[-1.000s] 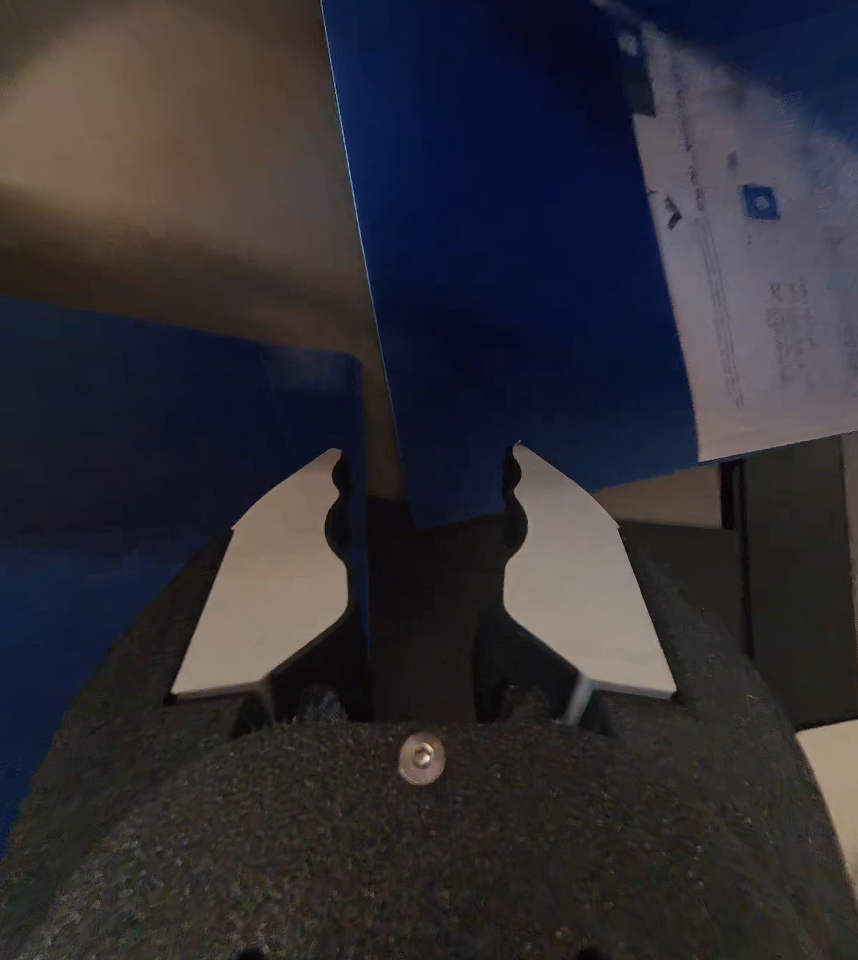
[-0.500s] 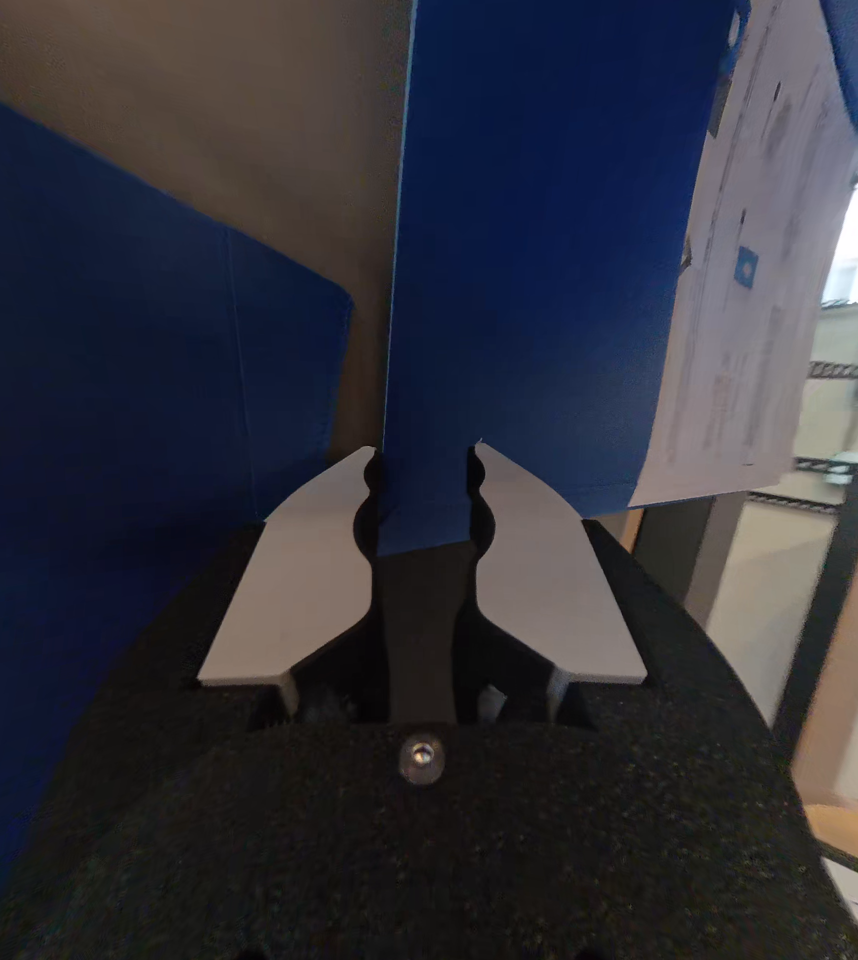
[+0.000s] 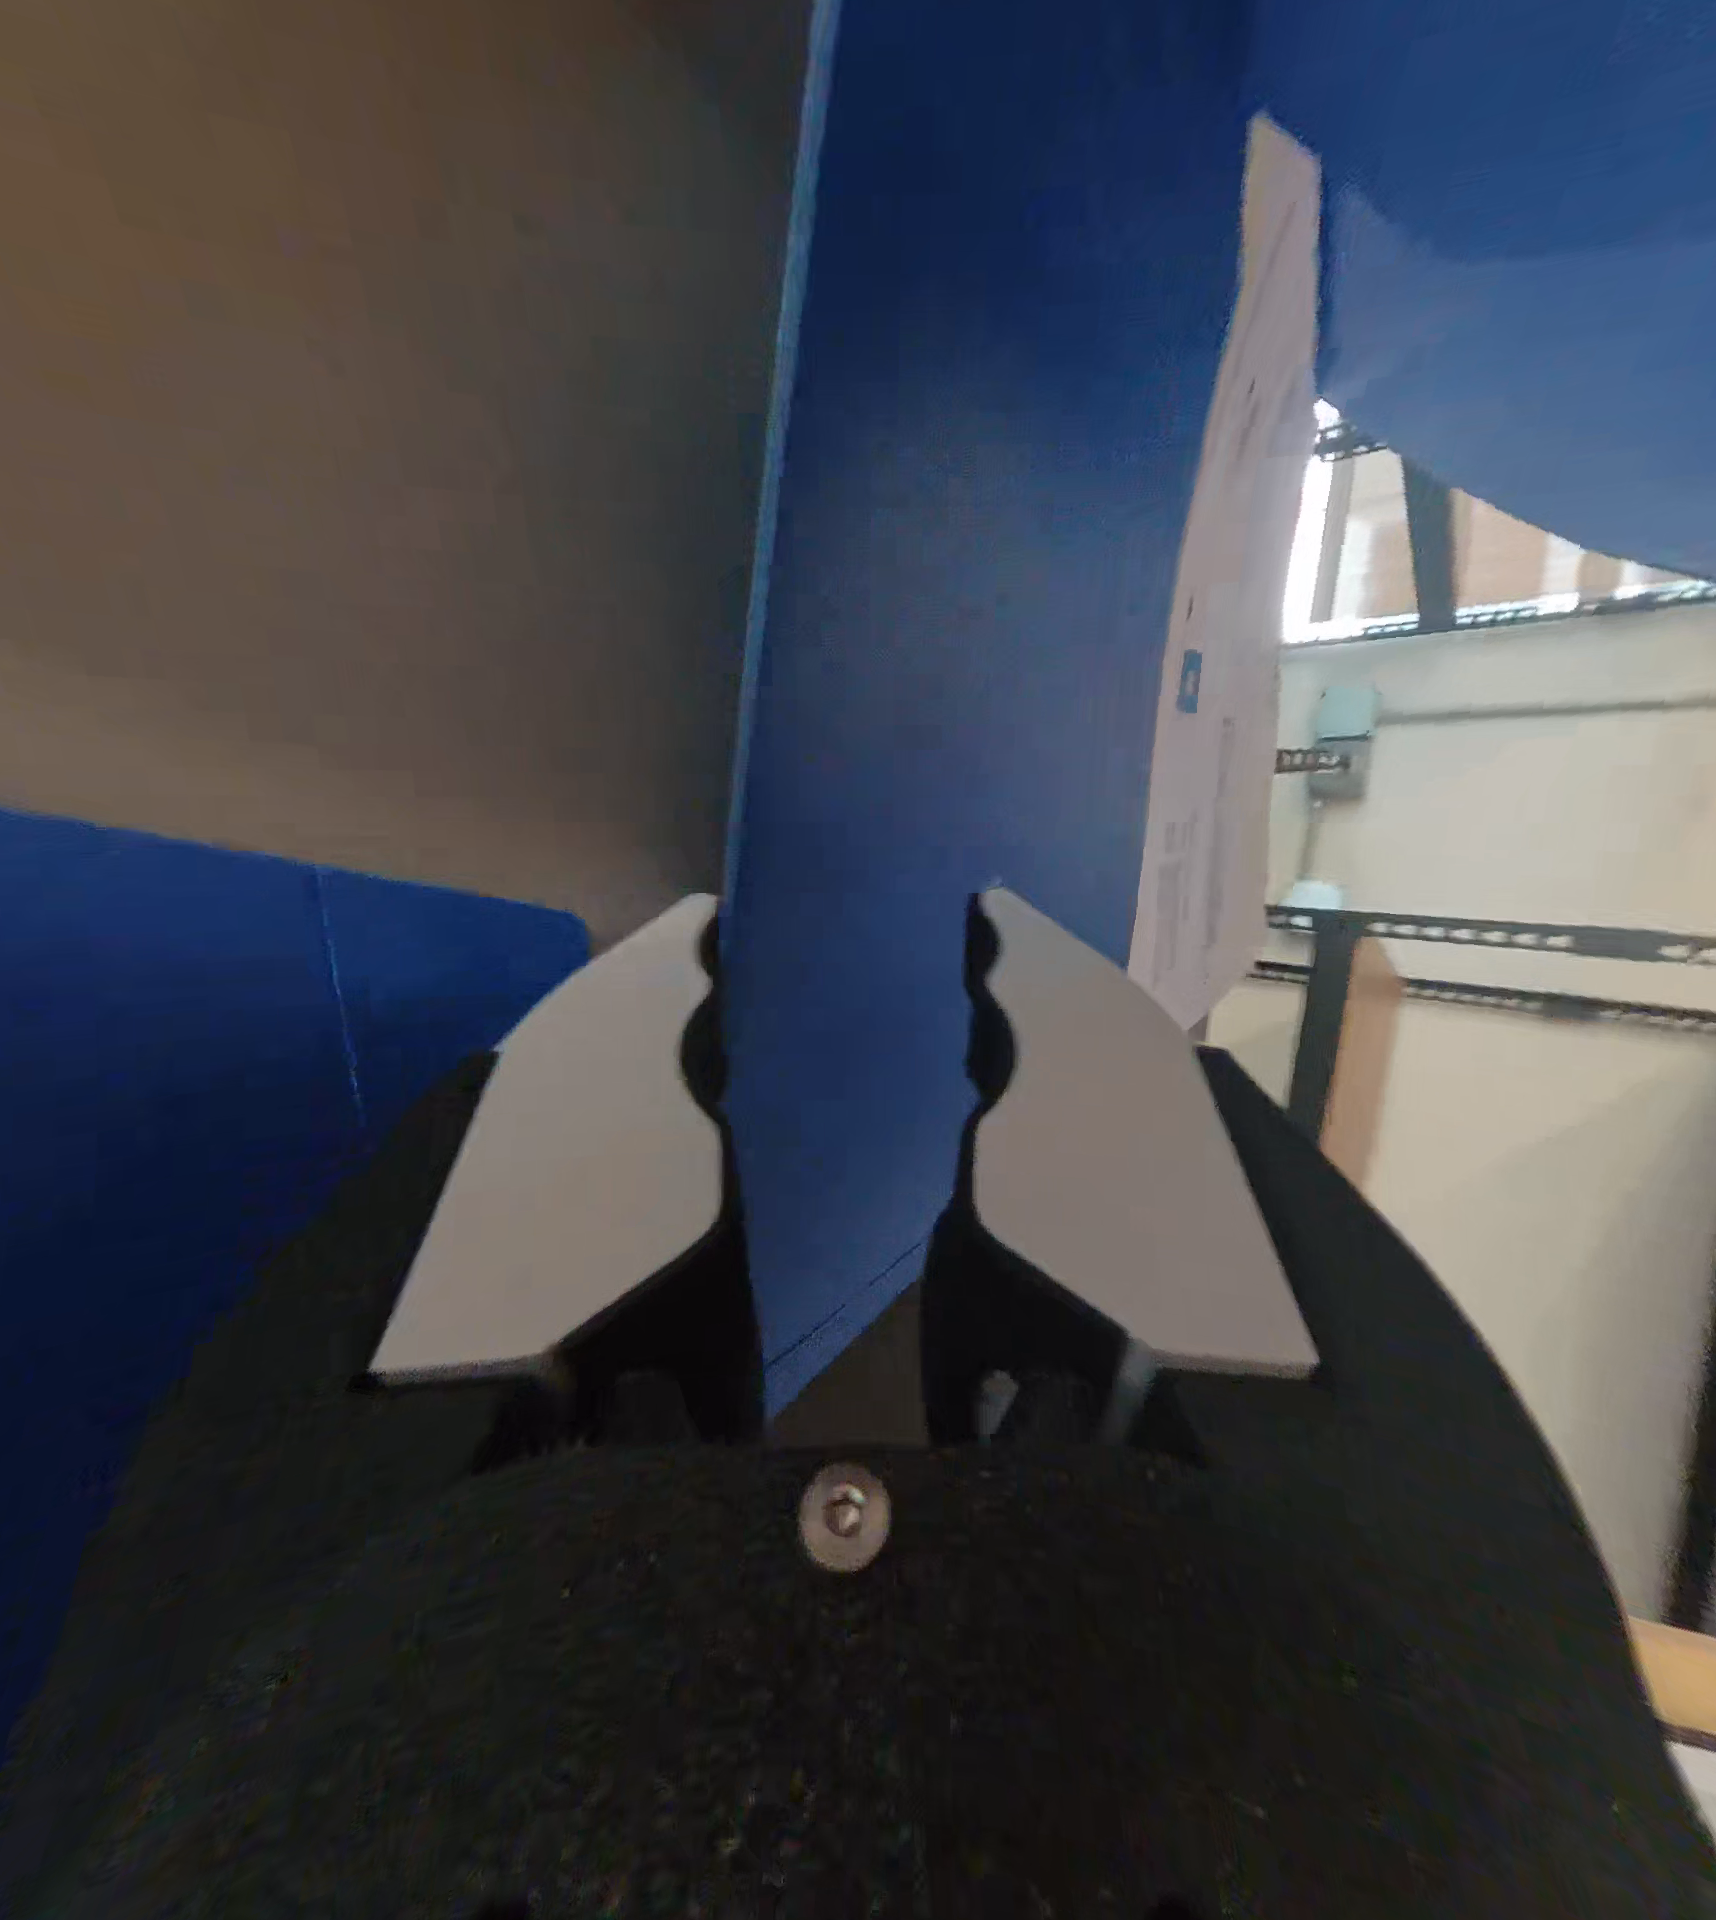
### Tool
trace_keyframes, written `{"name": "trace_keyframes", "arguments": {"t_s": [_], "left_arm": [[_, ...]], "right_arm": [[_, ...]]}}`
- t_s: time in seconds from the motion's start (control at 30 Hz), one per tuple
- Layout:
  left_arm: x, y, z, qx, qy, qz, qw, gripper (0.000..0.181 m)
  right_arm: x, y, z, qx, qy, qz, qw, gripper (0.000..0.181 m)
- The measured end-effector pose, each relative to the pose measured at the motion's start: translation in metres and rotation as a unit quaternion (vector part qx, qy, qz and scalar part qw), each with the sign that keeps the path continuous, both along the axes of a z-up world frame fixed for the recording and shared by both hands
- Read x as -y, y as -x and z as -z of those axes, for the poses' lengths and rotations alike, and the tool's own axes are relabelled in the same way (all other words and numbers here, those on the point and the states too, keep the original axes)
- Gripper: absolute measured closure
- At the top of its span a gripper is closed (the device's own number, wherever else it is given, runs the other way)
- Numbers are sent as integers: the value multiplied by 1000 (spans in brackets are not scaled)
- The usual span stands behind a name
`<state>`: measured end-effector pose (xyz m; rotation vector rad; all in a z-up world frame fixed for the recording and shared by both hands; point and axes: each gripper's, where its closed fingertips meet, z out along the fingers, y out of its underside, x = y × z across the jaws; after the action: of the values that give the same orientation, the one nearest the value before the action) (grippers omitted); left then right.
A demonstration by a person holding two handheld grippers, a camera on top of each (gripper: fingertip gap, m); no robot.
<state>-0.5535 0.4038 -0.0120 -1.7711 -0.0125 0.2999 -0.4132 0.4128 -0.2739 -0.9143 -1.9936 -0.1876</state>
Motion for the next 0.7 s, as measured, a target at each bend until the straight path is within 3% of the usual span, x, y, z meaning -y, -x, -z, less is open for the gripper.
{"name": "trace_keyframes", "arguments": {"t_s": [0.03,0.1,0.3,0.5,0.7], "left_arm": [[3,3,0,-4,-1,-3,1000,179],[8,8,3,-1,-7,-6,1000,179],[27,6,25,47,-52,11,998,179],[58,-7,39,72,-100,6,992,179],[100,-19,73,19,-47,-42,998,178]], "right_arm": [[-8,-4,2,19,-46,0,999,161],[-22,-10,-7,24,-171,-20,985,175],[-19,-33,-56,70,-288,-53,954,179],[-3,-79,-60,142,-283,-23,948,179],[31,-127,-51,164,-249,-19,954,179]]}}
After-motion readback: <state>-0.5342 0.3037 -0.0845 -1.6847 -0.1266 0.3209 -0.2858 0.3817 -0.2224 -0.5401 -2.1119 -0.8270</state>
